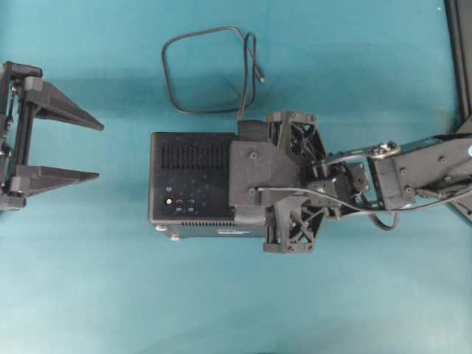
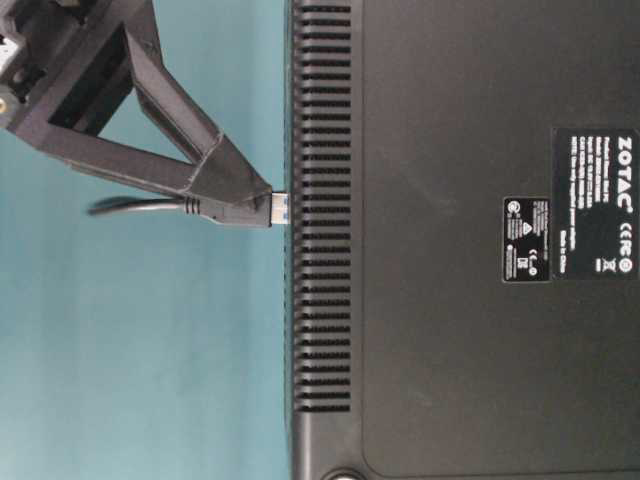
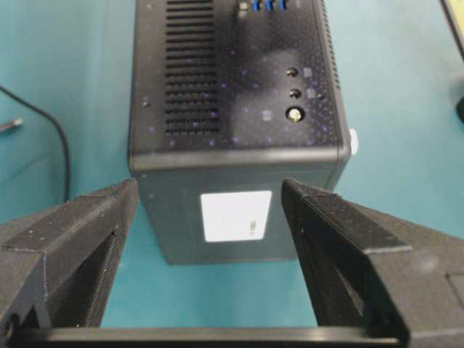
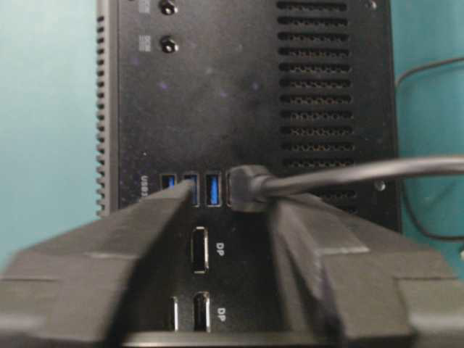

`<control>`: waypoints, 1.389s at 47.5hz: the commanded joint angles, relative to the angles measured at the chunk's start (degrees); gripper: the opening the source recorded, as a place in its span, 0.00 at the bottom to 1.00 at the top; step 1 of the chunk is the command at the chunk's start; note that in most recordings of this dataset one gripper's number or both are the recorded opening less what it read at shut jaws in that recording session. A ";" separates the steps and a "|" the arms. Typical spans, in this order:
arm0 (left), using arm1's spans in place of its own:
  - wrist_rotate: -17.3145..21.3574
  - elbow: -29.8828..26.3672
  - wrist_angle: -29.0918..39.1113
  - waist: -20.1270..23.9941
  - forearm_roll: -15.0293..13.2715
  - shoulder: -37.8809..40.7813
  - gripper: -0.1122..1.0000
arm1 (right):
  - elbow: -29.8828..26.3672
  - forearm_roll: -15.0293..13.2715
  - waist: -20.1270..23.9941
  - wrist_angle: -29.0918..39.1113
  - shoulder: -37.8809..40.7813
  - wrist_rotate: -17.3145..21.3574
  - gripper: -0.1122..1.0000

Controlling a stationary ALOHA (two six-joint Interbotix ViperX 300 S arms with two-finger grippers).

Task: Insert the USB into the PC box with both arms.
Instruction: 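Push the held USB plug inward into the side port with the right gripper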

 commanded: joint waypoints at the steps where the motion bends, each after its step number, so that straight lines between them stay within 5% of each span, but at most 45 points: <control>1: 0.00 -0.70 -0.53 -0.09 0.18 -0.09 0.86 | -2.11 -0.09 0.18 0.09 -0.70 0.53 0.64; 17: 0.00 -0.70 -0.70 -0.09 0.18 0.00 0.86 | -2.72 -3.60 -0.18 0.18 -1.93 0.44 0.64; 34: -0.44 -0.09 -1.14 -0.09 0.18 -0.18 0.86 | -2.46 -3.87 -0.70 -0.18 -2.90 0.70 0.62; 56: -0.44 0.53 -2.90 -0.09 0.18 -0.26 0.86 | -0.62 -2.29 -0.62 -2.99 -3.08 0.70 0.20; 66: -0.44 0.53 -2.90 -0.09 0.18 -0.26 0.86 | 0.53 -0.44 -0.35 -3.25 -3.34 0.79 0.19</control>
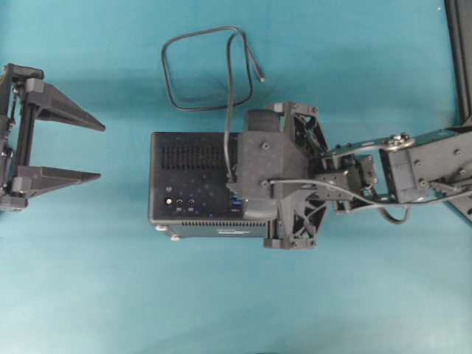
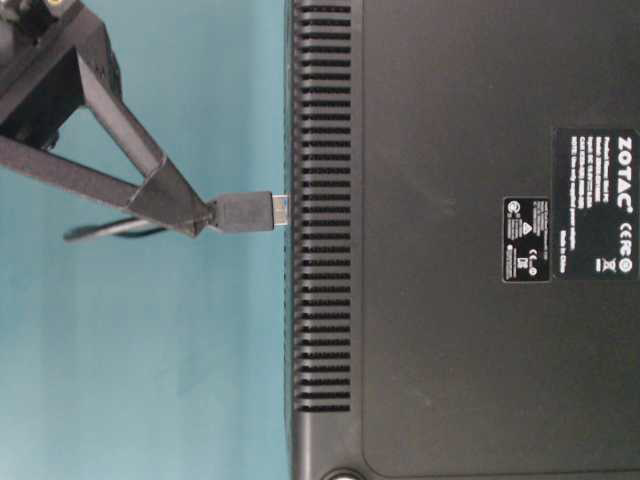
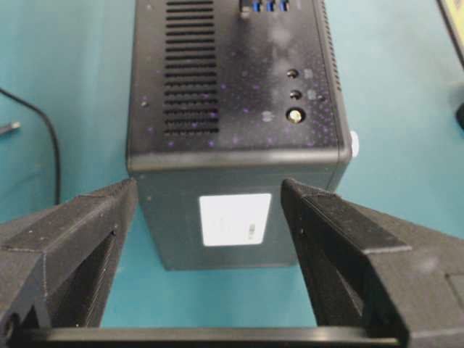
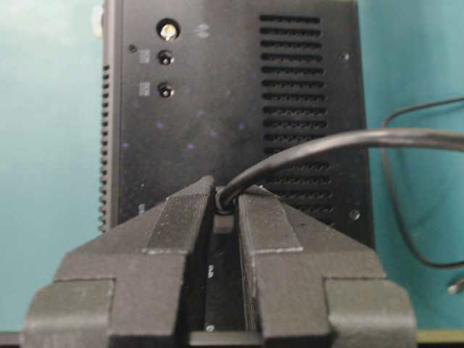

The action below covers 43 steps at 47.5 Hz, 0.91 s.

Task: Insert the USB into the PC box with both arms.
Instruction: 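Push the held USB plug inward into the side port with the right gripper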

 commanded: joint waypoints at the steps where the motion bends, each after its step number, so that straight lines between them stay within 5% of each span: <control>1: 0.09 -0.97 -0.53 -0.09 0.09 -0.09 0.86 | 0.00 0.79 0.26 -0.18 -1.23 0.79 0.19; 43: 0.18 -0.97 -0.53 -0.09 0.09 -0.09 0.86 | 2.72 2.55 0.97 -3.78 -1.23 3.34 0.19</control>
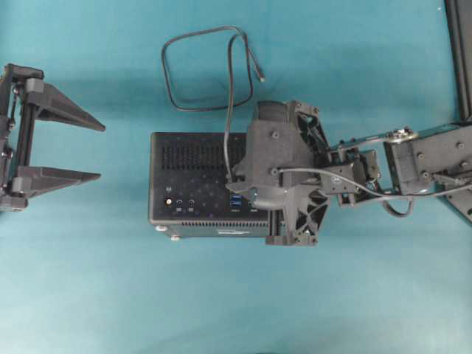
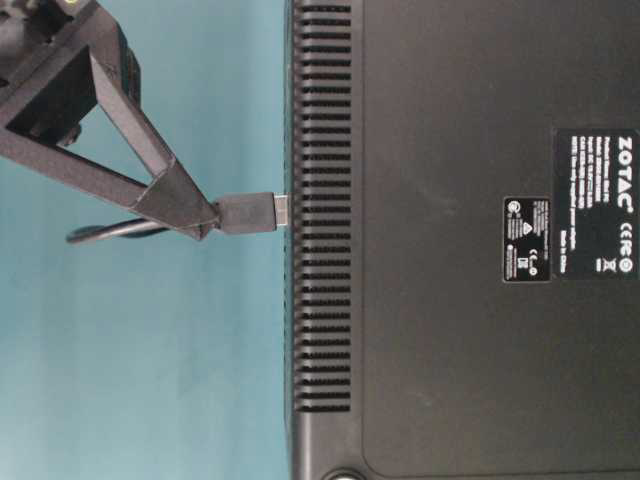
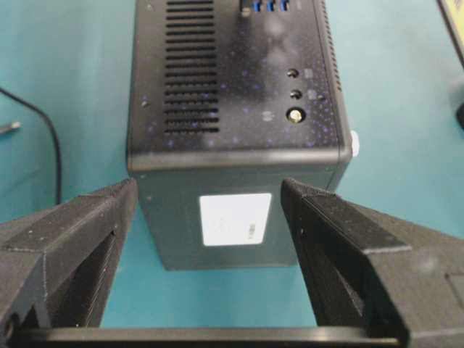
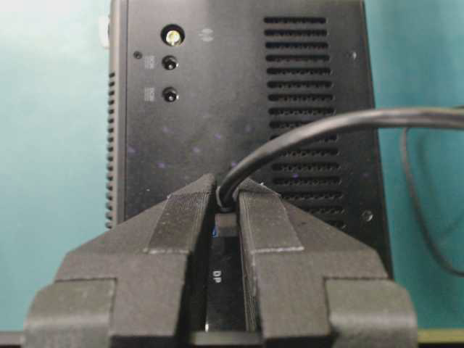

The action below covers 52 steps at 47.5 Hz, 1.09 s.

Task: Insert the USB into the PC box with both arms.
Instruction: 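Push the held USB plug inward into the side port with the right gripper, then press the USB plug fully home into the port with the right gripper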

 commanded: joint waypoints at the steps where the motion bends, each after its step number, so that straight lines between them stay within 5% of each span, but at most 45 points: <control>1: 0.09 -0.88 -0.53 -0.09 0.18 -0.09 0.86 | 0.00 0.70 1.41 0.18 -0.35 1.49 0.19; 22: 0.18 -1.23 -0.53 -0.09 0.18 -0.09 0.86 | 1.49 -0.70 -1.49 0.09 -0.35 1.49 0.19; 41: 0.18 -0.97 -0.53 -0.09 0.18 -0.09 0.86 | 1.49 1.49 0.62 -1.85 -0.18 2.02 0.19; 52: 0.18 -1.05 -0.53 -0.09 0.18 -0.09 0.86 | 1.67 -0.35 -1.93 -1.23 -0.35 1.67 0.19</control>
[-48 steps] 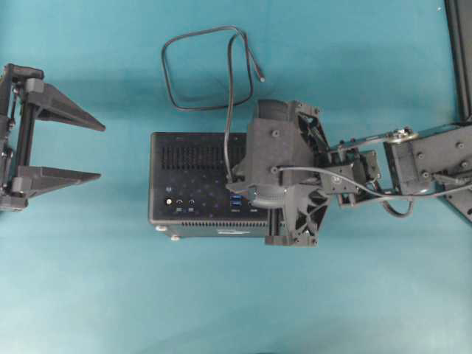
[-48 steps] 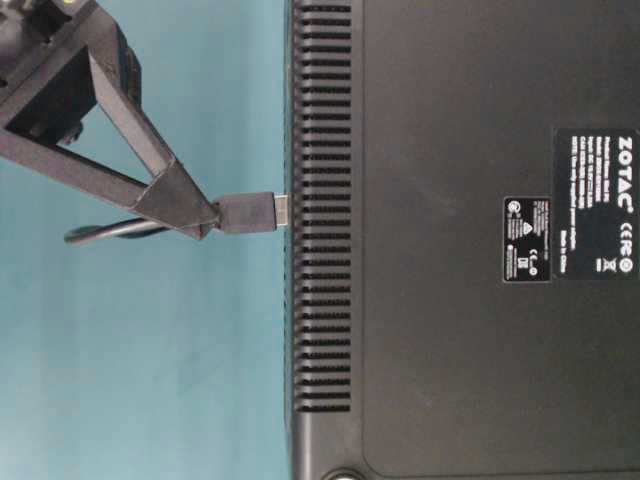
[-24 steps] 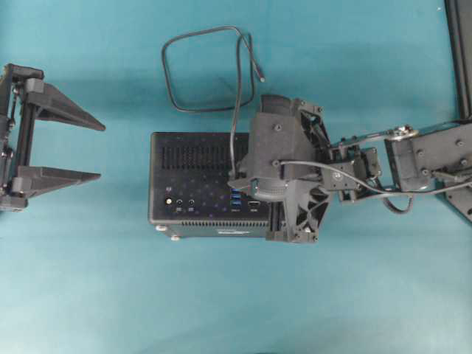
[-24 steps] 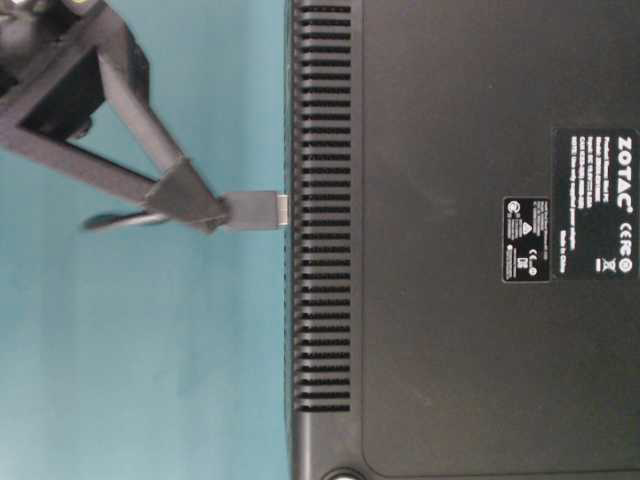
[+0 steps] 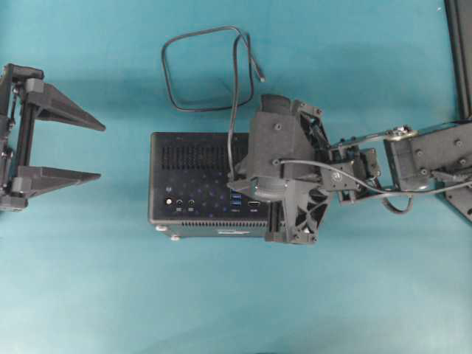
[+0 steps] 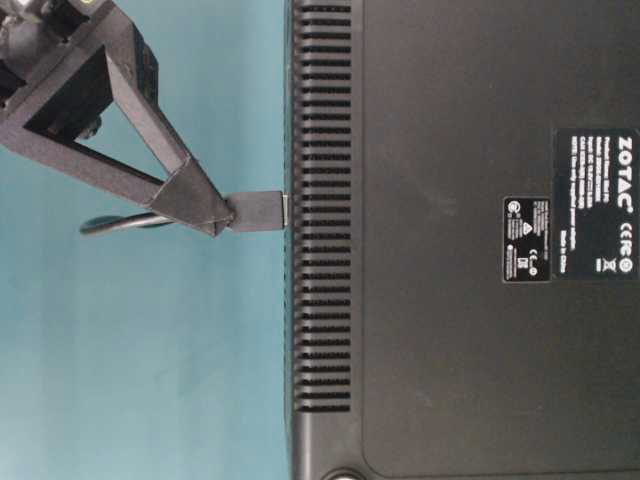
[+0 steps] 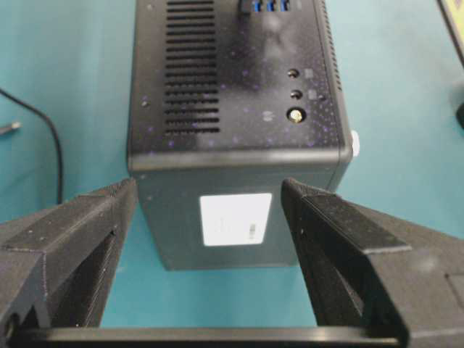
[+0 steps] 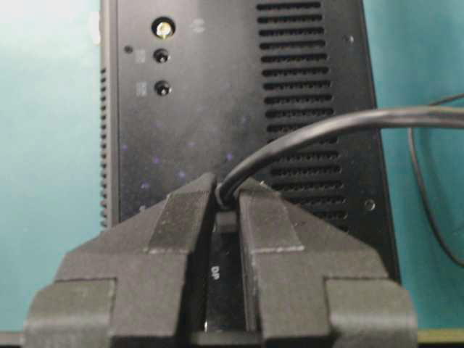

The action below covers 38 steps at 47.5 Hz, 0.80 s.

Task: Insert the USB into the PC box with both arms.
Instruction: 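Press the USB plug fully home into the port with the right gripper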

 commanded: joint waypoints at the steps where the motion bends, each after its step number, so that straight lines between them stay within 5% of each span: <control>1: 0.09 -1.14 -0.53 -0.09 0.18 -0.09 0.86 | 0.09 -0.62 -0.97 0.70 -0.09 0.26 0.19; 38: 0.09 -1.05 -0.53 -0.09 0.18 -0.09 0.86 | -0.18 1.85 1.76 0.79 -0.44 0.53 0.19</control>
